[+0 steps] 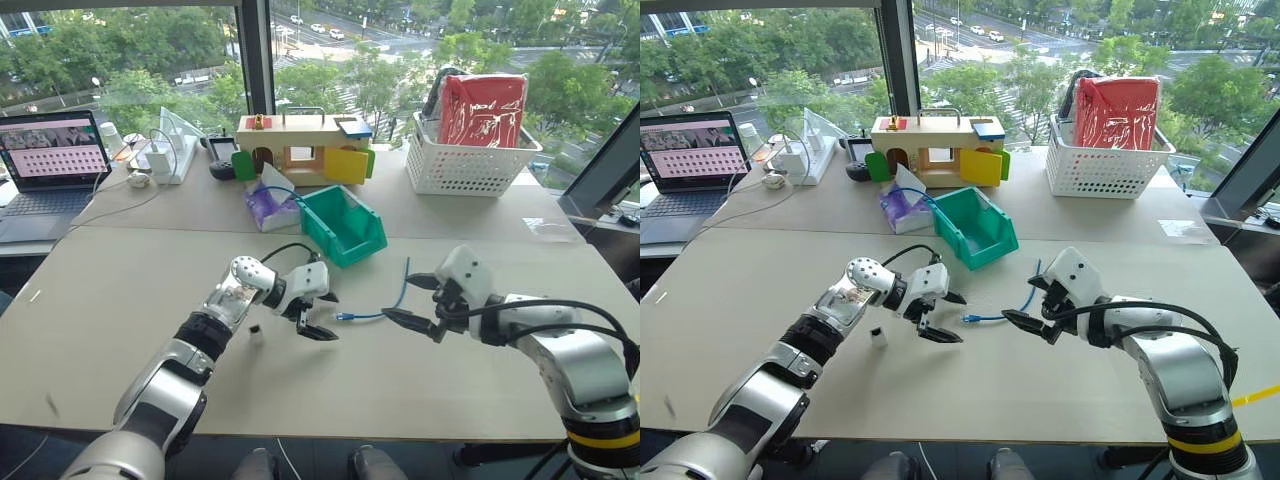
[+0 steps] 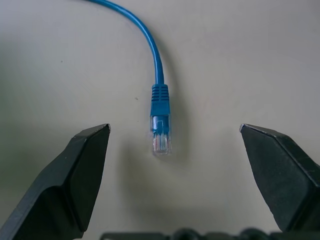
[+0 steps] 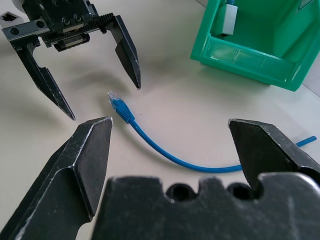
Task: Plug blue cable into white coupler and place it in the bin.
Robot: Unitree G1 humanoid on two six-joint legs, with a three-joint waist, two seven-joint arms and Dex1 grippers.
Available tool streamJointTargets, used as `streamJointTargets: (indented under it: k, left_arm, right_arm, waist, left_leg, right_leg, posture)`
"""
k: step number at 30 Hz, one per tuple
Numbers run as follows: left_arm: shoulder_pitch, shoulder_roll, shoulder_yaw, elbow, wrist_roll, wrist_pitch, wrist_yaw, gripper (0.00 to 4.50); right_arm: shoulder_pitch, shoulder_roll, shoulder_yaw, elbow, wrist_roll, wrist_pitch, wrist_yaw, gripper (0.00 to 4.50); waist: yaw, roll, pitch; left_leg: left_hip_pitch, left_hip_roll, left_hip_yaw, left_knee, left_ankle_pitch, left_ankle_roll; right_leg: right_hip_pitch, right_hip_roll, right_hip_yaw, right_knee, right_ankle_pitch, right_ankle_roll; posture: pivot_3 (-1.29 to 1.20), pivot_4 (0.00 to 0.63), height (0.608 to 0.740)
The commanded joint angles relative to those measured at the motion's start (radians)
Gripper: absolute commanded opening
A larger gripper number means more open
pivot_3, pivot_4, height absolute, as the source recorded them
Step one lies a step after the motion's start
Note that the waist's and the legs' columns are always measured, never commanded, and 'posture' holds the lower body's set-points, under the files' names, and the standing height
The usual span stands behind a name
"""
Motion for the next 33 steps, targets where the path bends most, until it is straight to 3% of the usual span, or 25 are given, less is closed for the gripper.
streamJointTargets:
  k: [1, 4, 7, 18, 19, 23, 27, 33]
  left_arm:
    - [-0.033, -0.018, -0.006, 0.038, 0.030, -0.012, 0.007, 4.50]
    - [-0.038, -0.029, -0.001, 0.054, 0.033, 0.008, -0.005, 4.50]
    - [-0.039, -0.035, -0.003, 0.061, 0.034, 0.024, -0.019, 3.84]
    - [-0.023, -0.068, 0.029, 0.033, 0.030, 0.049, 0.017, 0.09]
    - [-0.019, -0.074, 0.040, 0.021, 0.021, 0.059, 0.025, 0.09]
    - [0.029, -0.093, 0.106, -0.094, -0.044, 0.129, 0.056, 0.09]
    - [0.098, -0.111, 0.173, -0.236, -0.125, 0.239, 0.104, 0.09]
    - [0.224, -0.123, 0.153, -0.482, -0.200, 0.399, 0.141, 0.09]
  right_arm:
    - [0.002, -0.009, -0.039, -0.057, 0.028, 0.028, -0.039, 4.31]
    - [0.005, -0.017, -0.043, -0.072, 0.041, 0.044, -0.058, 4.31]
    - [0.007, -0.026, -0.051, -0.083, 0.051, 0.057, -0.077, 4.42]
    - [0.062, -0.012, -0.134, -0.176, 0.163, 0.182, -0.139, 4.42]
    - [0.071, 0.006, -0.155, -0.187, 0.191, 0.211, -0.149, 4.42]
    - [0.140, 0.211, -0.367, -0.262, 0.433, 0.460, -0.221, 4.42]
    - [0.224, 0.534, -0.588, -0.299, 0.609, 0.666, -0.349, 4.42]
    - [0.259, 0.953, -0.692, -0.321, 0.674, 0.695, -0.616, 4.42]
  waist:
    - [0.001, 0.000, 0.000]
    - [0.002, 0.000, 0.000]
    - [0.002, 0.000, 0.000]
    - [0.001, 0.000, 0.000]
    - [0.003, 0.000, 0.000]
    - [0.004, 0.000, 0.000]
    - [0.003, 0.001, 0.000]
    - [-0.007, 0.007, -0.001]
  left_leg:
    - [0.000, 0.000, 0.000, 0.000, 0.000, 0.000]
    - [0.000, -0.001, 0.000, 0.000, 0.000, 0.000]
    - [0.000, -0.001, -0.001, 0.000, 0.000, 0.000]
    - [0.000, -0.001, -0.002, 0.000, 0.000, 0.000]
    - [0.000, -0.001, -0.002, 0.000, 0.000, 0.000]
    - [-0.001, -0.001, -0.004, 0.000, 0.000, 0.000]
    - [-0.003, -0.001, -0.009, 0.000, 0.000, 0.000]
    - [-0.002, -0.002, -0.011, 0.002, 0.000, 0.000]
  right_leg:
    - [0.000, 0.000, 0.000, 0.000, 0.000, 0.000]
    - [0.000, 0.000, 0.000, 0.000, 0.000, 0.000]
    - [0.000, 0.000, 0.000, 0.000, 0.000, 0.000]
    - [0.001, 0.000, 0.000, 0.000, 0.000, 0.000]
    - [0.001, 0.000, 0.000, 0.000, 0.000, 0.000]
    - [0.001, 0.000, -0.002, -0.001, 0.000, 0.000]
    - [0.002, 0.000, -0.005, 0.000, 0.000, 0.000]
    - [0.001, -0.001, -0.004, 0.005, -0.001, 0.001]
  posture:
    - [0.00, 0.150, 0.737]
    - [0.00, 0.150, 0.737]
    - [0.00, 0.150, 0.737]
    - [0.00, 0.150, 0.737]
    - [0.00, 0.150, 0.737]
    - [0.00, 0.150, 0.737]
    - [0.00, 0.150, 0.737]
    - [0.00, 0.150, 0.737]
